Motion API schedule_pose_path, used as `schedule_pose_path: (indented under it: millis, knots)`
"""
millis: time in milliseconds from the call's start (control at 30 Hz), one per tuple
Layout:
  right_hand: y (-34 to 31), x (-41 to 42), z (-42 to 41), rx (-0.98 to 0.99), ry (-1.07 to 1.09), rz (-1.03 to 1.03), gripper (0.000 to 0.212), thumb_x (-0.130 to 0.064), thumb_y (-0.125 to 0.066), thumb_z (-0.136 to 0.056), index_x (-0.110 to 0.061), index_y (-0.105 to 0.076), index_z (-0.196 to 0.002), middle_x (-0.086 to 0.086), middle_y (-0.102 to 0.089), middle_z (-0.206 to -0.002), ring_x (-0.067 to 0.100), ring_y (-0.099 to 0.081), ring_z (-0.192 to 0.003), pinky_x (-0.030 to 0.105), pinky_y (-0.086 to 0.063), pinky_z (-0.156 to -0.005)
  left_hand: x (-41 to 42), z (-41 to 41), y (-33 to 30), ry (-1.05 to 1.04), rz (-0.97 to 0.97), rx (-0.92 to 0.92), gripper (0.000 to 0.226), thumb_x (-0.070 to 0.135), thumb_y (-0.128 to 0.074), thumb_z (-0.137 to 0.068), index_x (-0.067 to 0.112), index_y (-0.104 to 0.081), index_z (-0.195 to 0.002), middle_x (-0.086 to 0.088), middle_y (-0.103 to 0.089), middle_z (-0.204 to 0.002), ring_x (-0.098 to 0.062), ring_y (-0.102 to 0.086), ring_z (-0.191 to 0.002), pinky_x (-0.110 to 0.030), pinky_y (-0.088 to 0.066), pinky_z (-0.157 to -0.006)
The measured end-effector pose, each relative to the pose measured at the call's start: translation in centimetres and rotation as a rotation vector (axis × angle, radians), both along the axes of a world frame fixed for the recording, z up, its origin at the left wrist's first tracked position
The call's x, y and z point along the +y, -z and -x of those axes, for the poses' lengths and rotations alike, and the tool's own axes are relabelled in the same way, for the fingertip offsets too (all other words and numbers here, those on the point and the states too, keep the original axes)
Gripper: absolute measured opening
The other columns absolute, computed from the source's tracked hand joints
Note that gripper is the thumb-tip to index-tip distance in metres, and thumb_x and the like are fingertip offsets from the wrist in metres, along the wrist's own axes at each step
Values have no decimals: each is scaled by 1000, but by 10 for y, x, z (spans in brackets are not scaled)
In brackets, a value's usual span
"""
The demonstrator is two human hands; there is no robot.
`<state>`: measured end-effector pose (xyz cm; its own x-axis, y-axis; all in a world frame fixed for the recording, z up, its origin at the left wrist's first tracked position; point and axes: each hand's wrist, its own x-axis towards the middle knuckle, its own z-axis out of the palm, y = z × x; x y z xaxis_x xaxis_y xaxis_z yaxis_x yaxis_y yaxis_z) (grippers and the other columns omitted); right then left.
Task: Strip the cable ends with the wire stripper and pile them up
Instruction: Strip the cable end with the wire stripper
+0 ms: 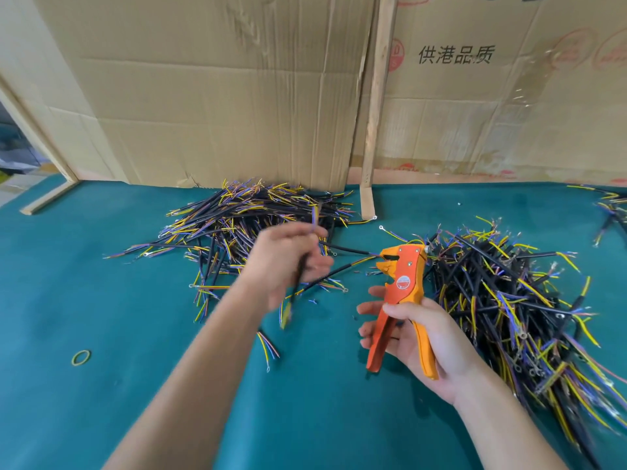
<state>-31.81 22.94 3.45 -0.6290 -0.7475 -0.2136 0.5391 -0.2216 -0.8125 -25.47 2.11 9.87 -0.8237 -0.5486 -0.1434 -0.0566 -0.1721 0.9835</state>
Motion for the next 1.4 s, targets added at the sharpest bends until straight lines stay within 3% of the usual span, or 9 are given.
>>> schedule_pose_path:
  millis: [133,233,467,700,833,967,1133,1233,1400]
  knots:
    - [-7,5,0,41,-71,106,66,-16,-79,-71,2,-60,-132,31,-65,-127,40,-66,-79,48,-58,-72,51,-12,38,0,6,46,12,0,-66,-93,7,-73,-100,-11,-62,-71,-16,-67,-54,-28,-59,-58]
    - [-9,6,0,73,-55,117,60,-17,-78,-69,0,-67,-125,25,-65,-129,39,-64,-77,47,-57,-71,63,-15,58,-65,75,106,24,-1,-69,-91,16,-73,-107,-5,-62,-66,-21,-68,-55,-33,-58,-60]
    - [-7,2,-2,82,-67,74,54,-16,-78,-72,-4,-70,-124,27,-62,-105,37,-65,-76,47,-56,-72,72,-17,79,-84,178,194,23,-4,-69,-90,15,-73,-100,-8,-55,-69,-20,-65,-50,-31,-53,-47]
    - [-2,2,0,101,-84,61,62,-19,-83,-71,-7,-68,-130,25,-64,-101,35,-65,-78,46,-56,-75,69,-14,83,-16,157,229,22,-5,-65,-93,13,-67,-104,-16,-44,-71,-26,-63,-47,-44,-56,-53]
    - [-1,1,-1,79,-77,83,72,-24,-90,-65,-6,-67,-131,24,-65,-104,35,-65,-79,45,-56,-74,70,-13,84,-19,164,246,23,-5,-64,-94,14,-68,-106,-3,-53,-66,-26,-65,-48,-35,-54,-48]
    - [0,1,-1,78,-79,94,64,-18,-82,-72,-8,-66,-133,28,-61,-110,35,-64,-80,46,-55,-75,71,-14,83,-22,166,241,23,-5,-58,-97,14,-68,-105,3,-62,-62,-25,-64,-47,-33,-55,-48]
    - [-1,2,-1,77,-64,136,71,-18,-85,-69,-10,-64,-137,26,-58,-114,36,-65,-83,45,-55,-77,70,-14,83,-60,228,201,23,-8,-58,-95,12,-66,-102,5,-56,-70,-16,-69,-58,-21,-52,-56]
    - [-3,4,0,68,-61,174,75,-22,-89,-67,-7,-64,-136,22,-64,-119,34,-64,-82,44,-56,-76,71,-13,84,-58,267,180,28,-8,-57,-96,17,-69,-102,7,-53,-70,-13,-66,-59,-20,-52,-63]
    - [-3,6,1,48,-33,173,62,-18,-73,-74,-4,-64,-134,23,-63,-119,34,-64,-81,44,-55,-76,70,-11,87,-36,331,142,33,-4,-56,-98,20,-73,-114,10,-49,-66,-13,-62,-62,-26,-55,-69]
